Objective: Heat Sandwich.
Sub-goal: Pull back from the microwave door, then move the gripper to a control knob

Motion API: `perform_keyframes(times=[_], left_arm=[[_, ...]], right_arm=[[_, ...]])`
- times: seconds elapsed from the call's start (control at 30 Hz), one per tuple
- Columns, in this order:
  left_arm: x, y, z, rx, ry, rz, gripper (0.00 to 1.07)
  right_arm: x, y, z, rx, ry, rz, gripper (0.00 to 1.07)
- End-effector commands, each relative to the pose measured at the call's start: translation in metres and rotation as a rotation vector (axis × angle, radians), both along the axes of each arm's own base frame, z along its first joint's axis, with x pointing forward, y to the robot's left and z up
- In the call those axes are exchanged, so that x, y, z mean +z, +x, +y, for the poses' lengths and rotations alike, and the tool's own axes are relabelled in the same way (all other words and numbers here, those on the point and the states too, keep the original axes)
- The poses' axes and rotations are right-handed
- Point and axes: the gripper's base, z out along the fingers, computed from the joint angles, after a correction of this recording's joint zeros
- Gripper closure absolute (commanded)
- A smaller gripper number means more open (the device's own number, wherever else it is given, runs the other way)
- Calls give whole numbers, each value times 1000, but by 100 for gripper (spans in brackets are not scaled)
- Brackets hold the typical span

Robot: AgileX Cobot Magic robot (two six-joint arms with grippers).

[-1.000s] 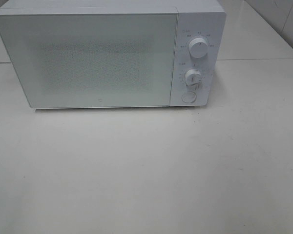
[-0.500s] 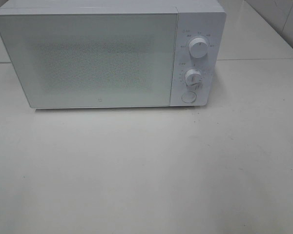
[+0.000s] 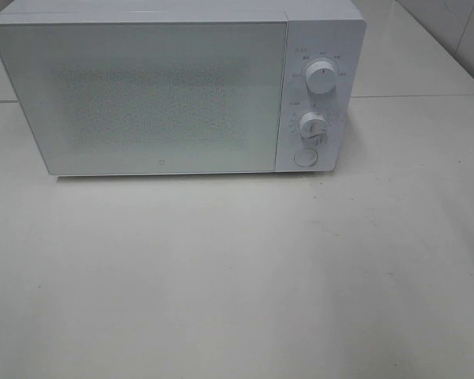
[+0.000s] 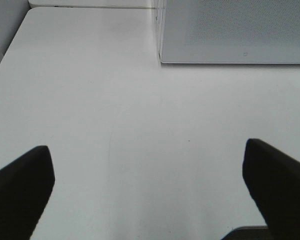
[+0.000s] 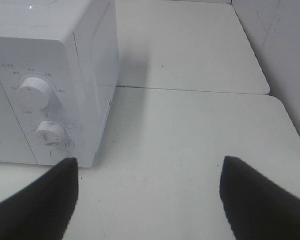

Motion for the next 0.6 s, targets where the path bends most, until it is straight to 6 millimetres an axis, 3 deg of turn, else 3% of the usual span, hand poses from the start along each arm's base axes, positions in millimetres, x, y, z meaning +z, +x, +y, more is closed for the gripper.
perform_keyframes(times=[0.03, 0.4, 0.6], left_arm=[[0, -3, -1, 0, -8, -34, 9], [0, -3, -1, 0, -8, -34, 9], [0, -3, -1, 0, -8, -34, 9]], right_arm=[[0, 11, 0, 1, 3, -49, 32], [-8, 45, 4, 27, 7, -173, 32], [-34, 57, 7, 41, 16, -255, 32]])
